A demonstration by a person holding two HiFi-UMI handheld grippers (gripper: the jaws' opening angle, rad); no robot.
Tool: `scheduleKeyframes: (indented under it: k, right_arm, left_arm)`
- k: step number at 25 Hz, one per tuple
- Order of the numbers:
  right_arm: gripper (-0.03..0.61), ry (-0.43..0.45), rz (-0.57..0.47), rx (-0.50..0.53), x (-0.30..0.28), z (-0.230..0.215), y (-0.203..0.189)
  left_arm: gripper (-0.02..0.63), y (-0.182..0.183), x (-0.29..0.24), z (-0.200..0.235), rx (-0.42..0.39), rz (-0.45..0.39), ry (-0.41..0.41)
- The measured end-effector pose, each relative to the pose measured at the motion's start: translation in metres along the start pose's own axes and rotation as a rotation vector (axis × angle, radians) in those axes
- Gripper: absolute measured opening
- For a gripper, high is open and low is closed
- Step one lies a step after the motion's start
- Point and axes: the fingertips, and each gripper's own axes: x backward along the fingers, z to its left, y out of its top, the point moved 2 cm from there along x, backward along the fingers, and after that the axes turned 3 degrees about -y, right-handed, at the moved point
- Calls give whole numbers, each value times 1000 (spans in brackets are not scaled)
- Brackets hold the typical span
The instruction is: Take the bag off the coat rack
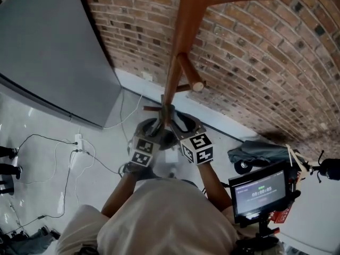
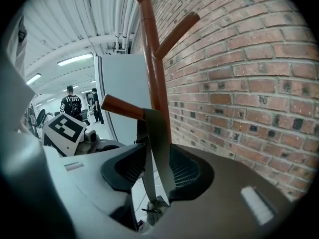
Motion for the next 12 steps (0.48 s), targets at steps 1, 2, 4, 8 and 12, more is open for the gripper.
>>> scheduleKeyframes:
  k: [1, 2, 4, 8, 12]
  right_arm:
    - [151, 5, 3, 3, -2, 2, -1]
    - [153, 10, 6, 4, -3, 4, -1]
    - [153, 15, 10, -1, -6, 6, -3]
    - [152, 6, 8, -10, -12, 6, -2]
    - [141, -8, 13, -16, -17, 1, -4]
  left_arm:
    - [123, -1, -2, -1, -1, 1, -5]
    - [124, -1, -4, -2, -1, 1, -10]
    - [124, 0, -8, -5, 3, -1, -20]
    - [124, 3, -15, -5, 23, -8, -25]
    - [109, 3, -17, -2, 72, -29, -32]
